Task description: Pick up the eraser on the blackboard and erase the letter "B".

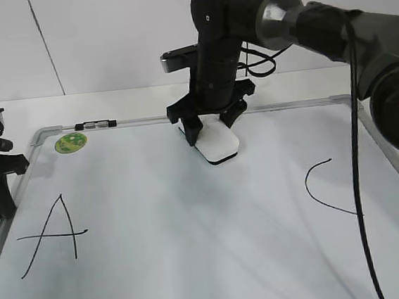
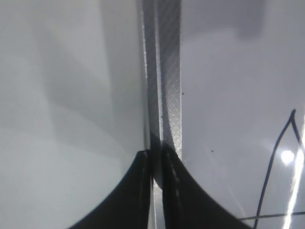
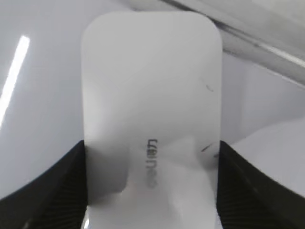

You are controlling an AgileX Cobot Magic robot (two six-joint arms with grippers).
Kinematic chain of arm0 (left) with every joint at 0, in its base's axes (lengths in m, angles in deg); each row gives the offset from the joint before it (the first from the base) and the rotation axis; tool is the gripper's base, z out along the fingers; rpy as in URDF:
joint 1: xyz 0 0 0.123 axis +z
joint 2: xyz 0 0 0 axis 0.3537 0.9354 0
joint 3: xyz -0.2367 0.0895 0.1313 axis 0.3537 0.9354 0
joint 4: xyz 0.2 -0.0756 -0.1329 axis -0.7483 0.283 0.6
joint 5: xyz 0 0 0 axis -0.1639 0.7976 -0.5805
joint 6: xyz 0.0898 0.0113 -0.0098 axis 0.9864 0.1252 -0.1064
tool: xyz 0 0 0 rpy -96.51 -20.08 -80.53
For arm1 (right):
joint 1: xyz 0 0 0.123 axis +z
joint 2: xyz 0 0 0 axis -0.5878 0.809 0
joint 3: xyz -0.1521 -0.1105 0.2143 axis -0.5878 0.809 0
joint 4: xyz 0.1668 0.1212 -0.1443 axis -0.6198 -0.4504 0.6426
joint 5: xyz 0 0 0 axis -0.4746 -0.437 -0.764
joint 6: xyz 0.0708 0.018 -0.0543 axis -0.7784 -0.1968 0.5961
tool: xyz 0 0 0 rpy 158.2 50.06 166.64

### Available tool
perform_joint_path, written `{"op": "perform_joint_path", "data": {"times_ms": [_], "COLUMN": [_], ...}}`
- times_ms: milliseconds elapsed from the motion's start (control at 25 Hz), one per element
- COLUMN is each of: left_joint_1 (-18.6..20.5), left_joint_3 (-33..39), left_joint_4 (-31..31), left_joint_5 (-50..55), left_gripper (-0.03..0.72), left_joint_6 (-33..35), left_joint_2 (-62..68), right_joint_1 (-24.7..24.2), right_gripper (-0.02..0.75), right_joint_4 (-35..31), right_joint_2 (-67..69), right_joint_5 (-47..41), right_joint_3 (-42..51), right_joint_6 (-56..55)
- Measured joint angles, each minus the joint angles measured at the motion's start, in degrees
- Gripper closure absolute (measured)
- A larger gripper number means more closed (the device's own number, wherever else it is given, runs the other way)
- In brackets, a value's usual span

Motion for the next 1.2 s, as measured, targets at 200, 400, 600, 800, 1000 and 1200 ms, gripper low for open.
{"op": "perform_joint_path", "data": {"times_ms": [200,400,600,800,1000,1200], "left_joint_1": [0.00,0.00,0.00,0.00,0.00,0.00], "left_joint_3": [0.00,0.00,0.00,0.00,0.00,0.00], "left_joint_4": [-0.23,-0.12,-0.12,-0.31,-0.31,-0.31], "left_joint_5": [0.12,0.12,0.12,0.12,0.12,0.12], "left_gripper": [0.657,0.657,0.657,0.657,0.657,0.657], "left_joint_6": [0.00,0.00,0.00,0.00,0.00,0.00], "left_joint_2": [0.00,0.00,0.00,0.00,0.00,0.00], "right_joint_1": [5.40,9.53,6.77,1.44,-2.88,-3.91], "right_gripper": [0.179,0.179,0.179,0.179,0.179,0.180], "right_joint_4": [-2.05,-3.04,-0.77,1.16,1.24,2.00], "right_joint_2": [0.00,0.00,0.10,0.10,-2.51,-5.36], "right_joint_5": [0.00,0.00,0.00,0.00,1.52,1.69], "right_joint_3": [0.00,0.00,0.00,0.15,5.13,9.56], "right_joint_6": [0.72,1.93,1.65,1.51,1.47,1.47]}}
